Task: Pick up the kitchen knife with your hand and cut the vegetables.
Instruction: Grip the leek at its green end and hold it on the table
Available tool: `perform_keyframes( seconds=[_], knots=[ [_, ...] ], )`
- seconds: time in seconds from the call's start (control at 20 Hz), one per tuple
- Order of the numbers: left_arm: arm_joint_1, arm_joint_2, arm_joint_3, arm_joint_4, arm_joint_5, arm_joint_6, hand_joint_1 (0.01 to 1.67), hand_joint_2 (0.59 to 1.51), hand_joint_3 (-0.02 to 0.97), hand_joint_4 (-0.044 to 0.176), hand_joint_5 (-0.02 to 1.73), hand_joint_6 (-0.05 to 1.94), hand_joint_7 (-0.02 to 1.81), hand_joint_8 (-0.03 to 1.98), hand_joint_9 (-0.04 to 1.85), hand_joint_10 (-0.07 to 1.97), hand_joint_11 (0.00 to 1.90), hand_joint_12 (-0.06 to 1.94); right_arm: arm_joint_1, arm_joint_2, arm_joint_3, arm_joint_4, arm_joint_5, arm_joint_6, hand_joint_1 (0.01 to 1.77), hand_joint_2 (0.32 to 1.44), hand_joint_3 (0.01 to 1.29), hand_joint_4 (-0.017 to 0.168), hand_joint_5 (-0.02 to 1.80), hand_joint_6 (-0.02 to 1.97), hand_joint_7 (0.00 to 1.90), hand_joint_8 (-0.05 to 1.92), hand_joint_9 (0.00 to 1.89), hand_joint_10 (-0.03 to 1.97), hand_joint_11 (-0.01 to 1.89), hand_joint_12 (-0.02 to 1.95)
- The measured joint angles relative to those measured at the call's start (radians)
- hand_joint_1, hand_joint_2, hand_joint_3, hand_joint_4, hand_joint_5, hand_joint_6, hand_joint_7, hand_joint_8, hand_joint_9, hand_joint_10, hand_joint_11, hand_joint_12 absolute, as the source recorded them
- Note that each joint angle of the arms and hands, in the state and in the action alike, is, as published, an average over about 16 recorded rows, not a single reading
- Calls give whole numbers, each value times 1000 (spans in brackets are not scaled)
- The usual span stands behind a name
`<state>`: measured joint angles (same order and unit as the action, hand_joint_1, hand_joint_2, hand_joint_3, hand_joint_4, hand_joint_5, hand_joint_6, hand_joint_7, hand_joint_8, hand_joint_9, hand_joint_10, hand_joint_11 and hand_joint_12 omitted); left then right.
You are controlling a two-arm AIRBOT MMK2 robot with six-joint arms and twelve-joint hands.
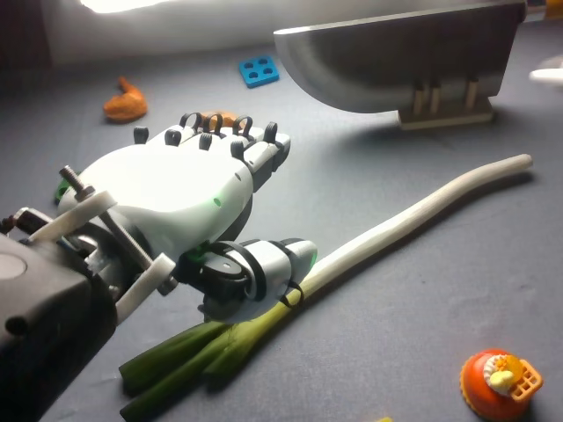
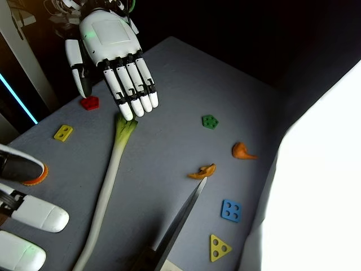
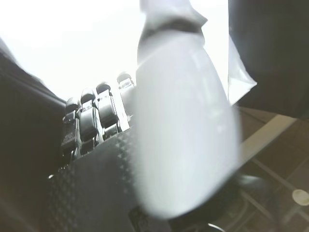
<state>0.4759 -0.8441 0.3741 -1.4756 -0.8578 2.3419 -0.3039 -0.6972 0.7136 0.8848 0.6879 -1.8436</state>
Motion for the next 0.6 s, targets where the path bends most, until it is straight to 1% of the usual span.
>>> perform_keyframes(
  seconds=[0.2,0.35,0.5,0.6],
  knots=[
    [39,-1,-17,38,-5,-41,272,1346,17,-3,68,-3,77,-7,83,10,17,432,-1,0,67,-10,-60,61,977,970,16,43,20,20,12,15,19,19,20,0],
    [84,-3,-28,79,-12,-86,302,1344,16,-2,59,-4,71,-7,74,10,17,356,-3,-3,130,-45,-114,125,1108,952,17,47,20,20,12,16,20,16,20,1],
    [137,-7,-34,132,-19,-135,347,1340,13,1,55,-4,68,-7,70,10,17,277,-7,-12,201,-99,-170,205,1159,947,17,53,20,21,12,16,21,16,21,0],
    [172,-12,-35,163,-26,-167,369,1338,12,4,54,-4,64,-7,68,10,17,228,-15,-25,254,-155,-205,272,1171,947,17,52,19,21,13,15,22,16,21,0]
  ],
)
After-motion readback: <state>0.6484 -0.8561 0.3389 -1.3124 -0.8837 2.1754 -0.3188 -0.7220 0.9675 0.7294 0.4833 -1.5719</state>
